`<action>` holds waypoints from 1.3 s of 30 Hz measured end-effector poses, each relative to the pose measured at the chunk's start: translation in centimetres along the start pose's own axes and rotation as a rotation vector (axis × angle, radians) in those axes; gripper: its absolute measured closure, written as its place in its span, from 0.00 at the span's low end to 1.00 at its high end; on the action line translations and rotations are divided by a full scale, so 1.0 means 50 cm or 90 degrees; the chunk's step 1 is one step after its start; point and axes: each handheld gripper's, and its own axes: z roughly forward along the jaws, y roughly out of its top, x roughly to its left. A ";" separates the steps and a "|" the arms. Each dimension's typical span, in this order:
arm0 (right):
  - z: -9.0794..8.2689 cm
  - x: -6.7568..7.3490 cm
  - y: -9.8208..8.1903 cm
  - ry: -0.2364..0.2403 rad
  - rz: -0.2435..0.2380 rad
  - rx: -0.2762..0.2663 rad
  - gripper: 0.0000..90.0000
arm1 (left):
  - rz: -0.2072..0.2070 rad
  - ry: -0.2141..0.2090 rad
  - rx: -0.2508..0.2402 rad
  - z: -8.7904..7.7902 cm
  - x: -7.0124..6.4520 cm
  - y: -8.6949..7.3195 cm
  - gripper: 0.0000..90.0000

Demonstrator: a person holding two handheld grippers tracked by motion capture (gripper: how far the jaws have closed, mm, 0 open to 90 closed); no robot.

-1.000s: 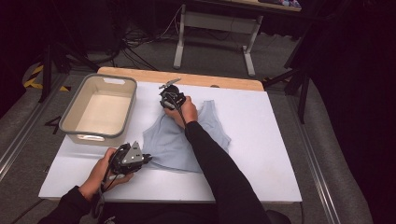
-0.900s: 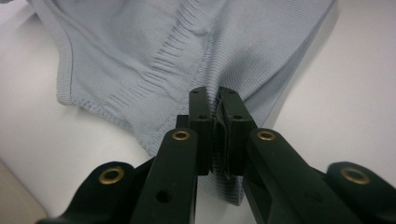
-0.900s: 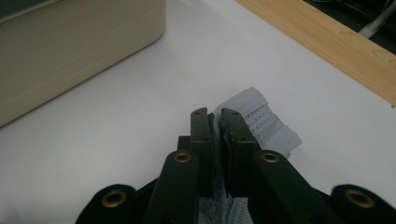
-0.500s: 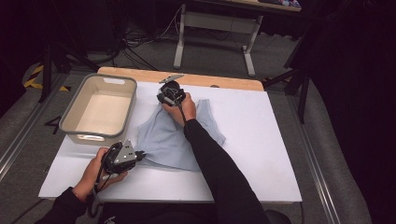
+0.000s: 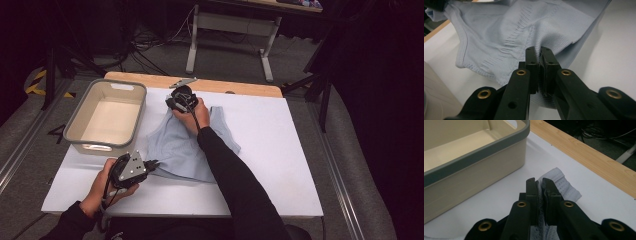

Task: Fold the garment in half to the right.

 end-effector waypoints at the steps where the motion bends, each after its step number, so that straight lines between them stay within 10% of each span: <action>1: -0.001 0.001 0.001 0.000 -0.004 0.000 0.94 | 0.000 0.002 -0.003 -0.001 0.000 0.001 0.96; 25: -0.020 0.010 0.029 0.012 -0.012 -0.047 0.94 | 0.015 -0.002 -0.057 -0.011 0.029 0.041 0.96; 39: -0.057 -0.010 0.035 0.025 -0.004 -0.086 0.94 | 0.027 -0.054 -0.103 0.019 0.038 0.100 0.96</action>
